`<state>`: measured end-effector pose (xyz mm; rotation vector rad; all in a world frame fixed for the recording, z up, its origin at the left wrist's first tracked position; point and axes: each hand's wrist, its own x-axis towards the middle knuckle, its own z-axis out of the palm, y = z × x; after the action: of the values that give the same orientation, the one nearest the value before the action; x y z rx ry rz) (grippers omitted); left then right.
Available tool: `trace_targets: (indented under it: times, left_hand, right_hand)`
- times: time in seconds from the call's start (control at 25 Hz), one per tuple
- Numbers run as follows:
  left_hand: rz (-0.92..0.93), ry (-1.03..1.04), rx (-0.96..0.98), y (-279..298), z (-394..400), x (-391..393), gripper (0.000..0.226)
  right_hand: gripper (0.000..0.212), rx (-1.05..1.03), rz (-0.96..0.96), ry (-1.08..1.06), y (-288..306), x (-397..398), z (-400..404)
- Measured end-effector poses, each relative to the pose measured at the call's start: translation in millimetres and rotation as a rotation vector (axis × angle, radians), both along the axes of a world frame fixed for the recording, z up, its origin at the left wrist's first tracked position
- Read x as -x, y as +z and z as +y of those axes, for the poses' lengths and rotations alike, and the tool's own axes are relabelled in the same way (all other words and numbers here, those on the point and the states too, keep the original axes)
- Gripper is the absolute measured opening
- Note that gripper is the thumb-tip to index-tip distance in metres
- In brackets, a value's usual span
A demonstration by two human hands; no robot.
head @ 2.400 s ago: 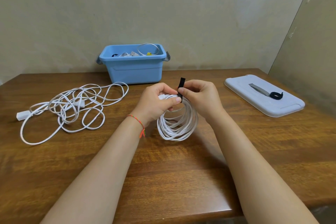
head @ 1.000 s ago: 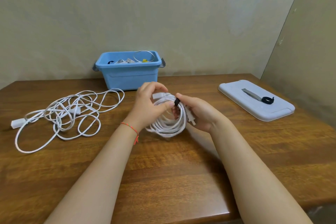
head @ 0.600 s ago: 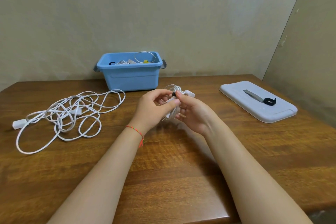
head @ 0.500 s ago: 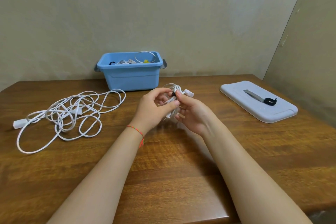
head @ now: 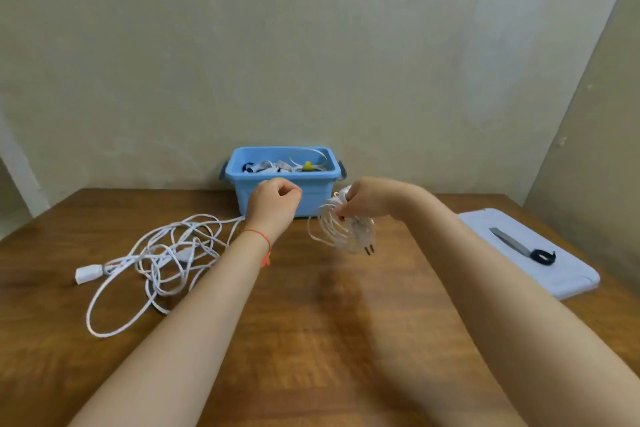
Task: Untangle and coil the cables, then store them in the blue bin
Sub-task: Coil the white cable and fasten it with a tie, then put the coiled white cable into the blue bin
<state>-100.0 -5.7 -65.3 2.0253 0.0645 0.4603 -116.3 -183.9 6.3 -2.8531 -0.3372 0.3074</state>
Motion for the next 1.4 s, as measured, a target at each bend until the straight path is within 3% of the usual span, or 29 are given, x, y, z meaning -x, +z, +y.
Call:
trace_targets:
  times: [0.08, 0.2, 0.32, 0.4, 0.48, 0.56, 0.64, 0.68, 0.8, 0.92, 1.0, 1.12, 1.24, 1.4]
  left_hand:
    - [-0.046, 0.088, -0.241, 8.3, 26.3, -25.7, 0.014]
    - [-0.048, 0.128, -0.560, 17.0, 58.5, -59.5, 0.032]
    - [0.162, 0.075, -0.776, 22.2, 74.8, -88.5, 0.034]
    - [0.262, -0.036, -0.673, 24.9, 79.8, -97.5, 0.030]
    - [0.197, -0.097, -0.487, 23.8, 84.0, -99.6, 0.032]
    - [0.079, 0.036, -0.408, 29.4, 87.8, -99.0, 0.042]
    - [-0.057, 0.232, -0.495, 35.1, 91.9, -106.8, 0.024]
    - [-0.076, 0.225, -0.528, 37.1, 94.7, -112.5, 0.027]
    - [0.043, -0.090, -0.601, 28.8, 100.1, -133.7, 0.044]
    - [0.237, -0.144, -0.732, 20.3, 98.1, -149.8, 0.040]
    - [0.212, -0.114, -0.717, 23.5, 91.4, -153.9, 0.039]
    - [0.148, -0.064, -0.656, 30.5, 74.3, -156.0, 0.051]
    - [0.357, -0.073, -0.866, 32.4, 61.0, -166.8, 0.058]
    - [0.435, -0.088, -1.144, 37.8, 55.4, -178.9, 0.041]
  right_hand:
    - [0.034, 0.117, -0.093, 0.056, 33.1, -22.2, 19.8]
    - [0.040, 0.065, -0.240, 0.090, 67.5, -63.4, 50.0]
    - [0.027, 0.026, -0.423, 0.085, 75.1, -107.5, 80.6]
    - [0.015, 0.024, -0.580, 0.062, 63.4, -131.2, 96.4]
    - [0.009, 0.052, -0.789, 0.074, 43.7, -149.5, 108.4]
    - [0.010, 0.145, -0.865, 0.135, 20.0, -164.7, 119.1]
    - [0.009, 0.250, -0.735, 0.213, -4.3, -174.1, 131.9]
    - [0.012, 0.279, -0.627, 0.246, -15.0, -178.1, 139.9]
    - [0.026, 0.262, -0.351, 0.326, -22.1, -183.9, 154.7]
    - [0.029, 0.013, -0.330, 0.267, -5.9, -187.2, 140.8]
    - [0.035, -0.144, -0.399, 0.142, -3.5, -189.3, 120.4]
    - [0.058, 0.052, -0.149, 0.037, -13.5, -183.2, 101.0]
    - [0.054, 0.116, 0.013, 0.122, -20.2, -183.1, 101.5]
    - [0.048, 0.162, 0.070, 0.193, -25.0, -201.2, 105.5]
